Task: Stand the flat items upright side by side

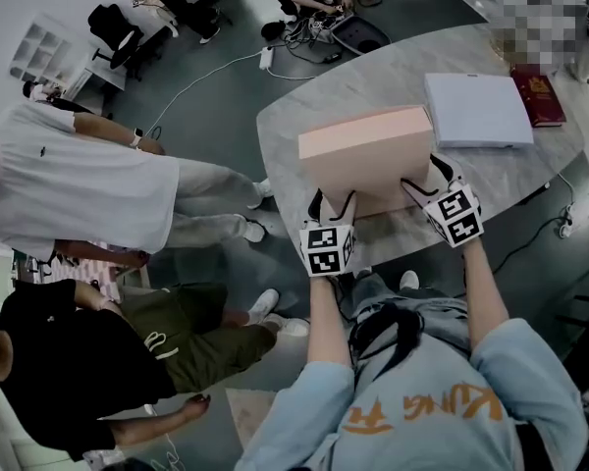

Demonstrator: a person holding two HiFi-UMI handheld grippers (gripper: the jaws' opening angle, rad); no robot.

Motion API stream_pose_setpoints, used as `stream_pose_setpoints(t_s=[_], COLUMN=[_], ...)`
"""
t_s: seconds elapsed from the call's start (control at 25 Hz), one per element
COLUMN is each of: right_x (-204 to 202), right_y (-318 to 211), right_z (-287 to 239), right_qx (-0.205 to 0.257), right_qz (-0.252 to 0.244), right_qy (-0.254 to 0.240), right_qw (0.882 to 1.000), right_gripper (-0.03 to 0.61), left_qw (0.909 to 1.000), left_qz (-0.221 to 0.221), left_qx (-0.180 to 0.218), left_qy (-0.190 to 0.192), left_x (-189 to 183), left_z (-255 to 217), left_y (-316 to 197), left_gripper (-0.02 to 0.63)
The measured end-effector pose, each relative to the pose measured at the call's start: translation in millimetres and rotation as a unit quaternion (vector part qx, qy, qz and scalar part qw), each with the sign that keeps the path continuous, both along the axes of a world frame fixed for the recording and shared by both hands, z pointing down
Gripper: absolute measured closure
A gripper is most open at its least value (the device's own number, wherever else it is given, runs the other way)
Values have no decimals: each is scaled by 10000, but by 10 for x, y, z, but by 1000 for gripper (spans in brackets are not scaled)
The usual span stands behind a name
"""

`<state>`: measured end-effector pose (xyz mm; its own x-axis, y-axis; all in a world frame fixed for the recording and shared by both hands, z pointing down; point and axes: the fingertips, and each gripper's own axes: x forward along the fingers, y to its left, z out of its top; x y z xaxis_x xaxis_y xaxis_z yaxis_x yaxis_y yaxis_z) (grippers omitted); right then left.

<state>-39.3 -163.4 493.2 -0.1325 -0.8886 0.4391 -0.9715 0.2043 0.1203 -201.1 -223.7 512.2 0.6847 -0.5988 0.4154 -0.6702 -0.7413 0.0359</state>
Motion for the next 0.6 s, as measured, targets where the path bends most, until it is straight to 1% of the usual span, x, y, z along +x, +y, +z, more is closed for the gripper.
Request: stream_pose_setpoints(t_s=[0.16,0.36,0.6], right_x=[-46,-79,-65], right_y=[75,189,282], right_z=[3,-6,0], right_qx=[46,87,121], right_qz=[-53,-106,-41], right_qy=[-36,-161,-212], right_qw=[10000,9998,9997], right_gripper=[244,250,252], left_qw=[9999,9995,9994], left_qz=[-118,-227,-246], left_qx=[34,46,119], left_qy=[28,211,203], left_x=[-67,-128,-123], left_z=[15,2,25], left_y=[96,233,332], left_gripper=[299,305,313])
